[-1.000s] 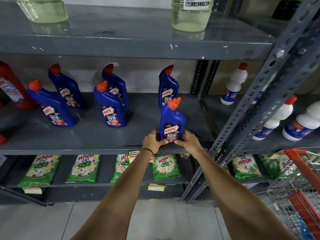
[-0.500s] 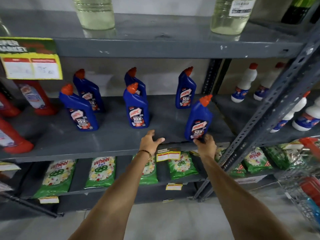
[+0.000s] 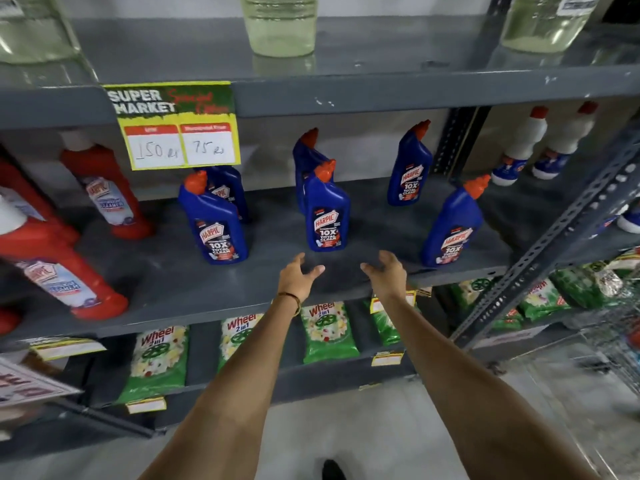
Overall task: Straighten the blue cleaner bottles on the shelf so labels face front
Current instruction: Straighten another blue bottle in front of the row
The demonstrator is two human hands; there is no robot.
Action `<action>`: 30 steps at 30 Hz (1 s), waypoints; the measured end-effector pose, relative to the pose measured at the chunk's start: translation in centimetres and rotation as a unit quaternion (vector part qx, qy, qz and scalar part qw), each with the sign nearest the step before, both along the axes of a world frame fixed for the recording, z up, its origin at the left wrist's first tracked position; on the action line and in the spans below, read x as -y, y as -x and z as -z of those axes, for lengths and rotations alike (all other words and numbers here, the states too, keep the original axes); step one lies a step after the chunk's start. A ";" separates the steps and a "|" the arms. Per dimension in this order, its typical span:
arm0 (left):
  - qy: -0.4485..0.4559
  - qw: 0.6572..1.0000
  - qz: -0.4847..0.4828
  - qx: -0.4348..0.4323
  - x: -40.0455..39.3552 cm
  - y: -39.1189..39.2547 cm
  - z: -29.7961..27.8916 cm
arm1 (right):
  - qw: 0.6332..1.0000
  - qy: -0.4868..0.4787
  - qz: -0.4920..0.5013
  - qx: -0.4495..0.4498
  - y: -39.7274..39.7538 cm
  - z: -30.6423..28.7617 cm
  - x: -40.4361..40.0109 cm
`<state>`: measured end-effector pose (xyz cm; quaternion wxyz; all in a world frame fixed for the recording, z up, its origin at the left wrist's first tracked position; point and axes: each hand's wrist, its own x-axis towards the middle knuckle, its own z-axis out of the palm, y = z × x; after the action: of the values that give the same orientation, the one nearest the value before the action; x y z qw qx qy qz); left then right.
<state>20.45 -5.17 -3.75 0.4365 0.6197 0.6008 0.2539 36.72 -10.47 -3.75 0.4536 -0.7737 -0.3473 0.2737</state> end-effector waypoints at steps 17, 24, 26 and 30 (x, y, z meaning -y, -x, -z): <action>-0.006 0.996 -0.041 0.081 -5.7 -2.1 0.0 | 0.985 -0.015 -0.172 -0.027 -0.4 0.8 -8.8; -0.031 0.996 -0.049 0.069 -5.1 -2.6 -0.4 | 0.981 -0.018 -0.192 -0.028 -0.8 1.2 -8.9; -0.031 0.995 -0.060 0.070 -4.5 -2.5 -0.5 | 0.981 -0.016 -0.192 -0.028 -0.7 1.2 -8.3; -0.033 0.996 -0.063 0.057 -3.0 -2.0 -0.5 | 0.980 -0.017 -0.198 -0.029 -0.4 1.3 -6.5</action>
<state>22.41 -2.13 -3.20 0.4322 0.5794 0.6043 0.3352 37.10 -4.02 -5.06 0.4134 -0.6734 -0.4854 0.3741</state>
